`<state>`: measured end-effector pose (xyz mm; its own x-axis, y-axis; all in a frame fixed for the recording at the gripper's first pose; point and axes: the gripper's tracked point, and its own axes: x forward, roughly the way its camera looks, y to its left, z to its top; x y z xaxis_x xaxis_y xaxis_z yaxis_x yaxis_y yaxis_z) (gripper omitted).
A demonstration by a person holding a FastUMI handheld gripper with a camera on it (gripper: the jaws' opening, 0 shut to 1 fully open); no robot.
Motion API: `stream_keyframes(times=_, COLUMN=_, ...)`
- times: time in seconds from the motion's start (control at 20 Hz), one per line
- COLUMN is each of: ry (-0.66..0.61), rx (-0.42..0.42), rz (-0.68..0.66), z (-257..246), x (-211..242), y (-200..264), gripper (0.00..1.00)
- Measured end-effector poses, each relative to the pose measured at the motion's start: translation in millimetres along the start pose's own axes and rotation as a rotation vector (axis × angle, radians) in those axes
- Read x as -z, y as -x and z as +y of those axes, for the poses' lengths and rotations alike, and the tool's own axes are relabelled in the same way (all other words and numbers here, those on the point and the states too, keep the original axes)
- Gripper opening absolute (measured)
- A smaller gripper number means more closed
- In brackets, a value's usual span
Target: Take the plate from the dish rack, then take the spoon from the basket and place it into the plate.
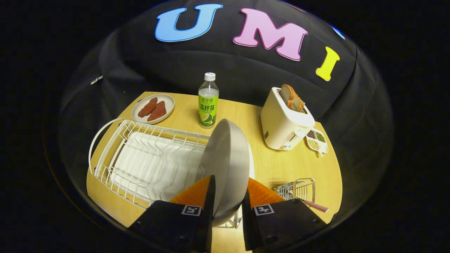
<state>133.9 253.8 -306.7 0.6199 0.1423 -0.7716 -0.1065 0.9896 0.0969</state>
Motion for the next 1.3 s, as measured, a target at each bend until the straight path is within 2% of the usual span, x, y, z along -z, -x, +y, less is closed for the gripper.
stream_keyframes(times=0.15, ry=0.127, rx=0.110, rz=-0.102, z=-16, x=-32, y=7, gripper=0.29)
stream_keyframes(times=0.25, ry=0.208, rx=0.125, rz=-0.122, z=-14, x=-44, y=11, gripper=0.24)
stream_keyframes(times=0.7, ry=0.178, rx=0.139, rz=-0.231, z=-38, x=-81, y=41, gripper=0.22)
stream_keyframes(times=0.95, ry=0.139, rx=0.039, rz=-0.306, z=-48, x=-93, y=79, gripper=0.23)
stream_keyframes(times=1.3, ry=0.007, rx=-0.127, rz=-0.264, z=-85, x=-56, y=130, gripper=0.23)
